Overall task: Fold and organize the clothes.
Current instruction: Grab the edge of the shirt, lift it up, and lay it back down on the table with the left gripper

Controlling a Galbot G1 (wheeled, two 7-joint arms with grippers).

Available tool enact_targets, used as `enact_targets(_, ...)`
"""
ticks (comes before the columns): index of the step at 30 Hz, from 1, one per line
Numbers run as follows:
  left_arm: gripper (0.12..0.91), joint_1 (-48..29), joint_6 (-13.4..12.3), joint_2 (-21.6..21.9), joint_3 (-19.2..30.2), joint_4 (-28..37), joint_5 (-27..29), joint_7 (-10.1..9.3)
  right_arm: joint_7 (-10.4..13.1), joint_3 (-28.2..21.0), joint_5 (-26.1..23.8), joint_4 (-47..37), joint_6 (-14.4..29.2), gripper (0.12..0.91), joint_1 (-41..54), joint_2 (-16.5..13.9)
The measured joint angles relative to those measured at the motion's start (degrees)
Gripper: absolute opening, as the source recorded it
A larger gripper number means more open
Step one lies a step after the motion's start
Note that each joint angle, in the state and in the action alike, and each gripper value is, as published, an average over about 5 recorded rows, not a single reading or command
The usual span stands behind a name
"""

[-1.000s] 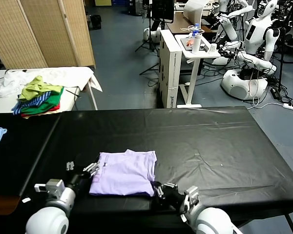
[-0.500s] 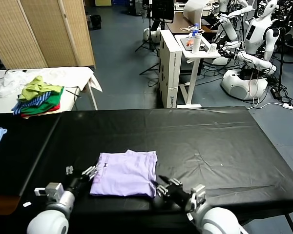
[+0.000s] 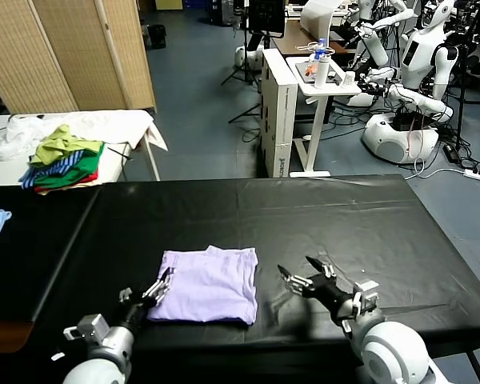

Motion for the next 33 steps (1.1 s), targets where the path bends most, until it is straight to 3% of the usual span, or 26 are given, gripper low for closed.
enact_targets(4,0.893,-0.26,0.24,-0.75,-0.55,0.84,-3.28,0.12,0.00,0.43,-0.20,-0.09,0.11,0.907,-0.04,0.17)
enact_targets(14,0.692,-0.53,0.46,-1.57,-1.19,2.35,-7.65,0.63,0.01,0.59,-0.61,-0.36,0.16,0.907,0.02,0.62)
enact_targets(17,0.573,-0.48,0.47,-1.65,-1.19,2.33,-8.16,0.69,0.02,0.58,-0.77,-0.45,0.18,0.907,0.14,0.72)
enact_targets(22,0.260,-0.47,1.02,-1.74,-1.27,2.08,-10.31,0.61,0.02,0.50,-1.55,-0.64,0.37,0.907,0.00,1.05)
enact_targets(24,0.178,-0.46,1.44,-1.83,-1.30,2.00,-11.44,0.43,0.01,0.50,-1.84,-0.73,0.47,0.907,-0.11,1.12)
enact_targets(29,0.151,-0.59,1.86,-2.12,-1.19,1.93,-12.22,0.17,0.00,0.59,-2.03,-0.80,0.53,0.907,-0.21,1.11)
enact_targets(33,0.152,-0.68,1.46,-1.77,-1.13,1.38,-9.63,0.17,0.00,0.73,-2.12,-0.84,0.62,0.907,-0.09,1.08)
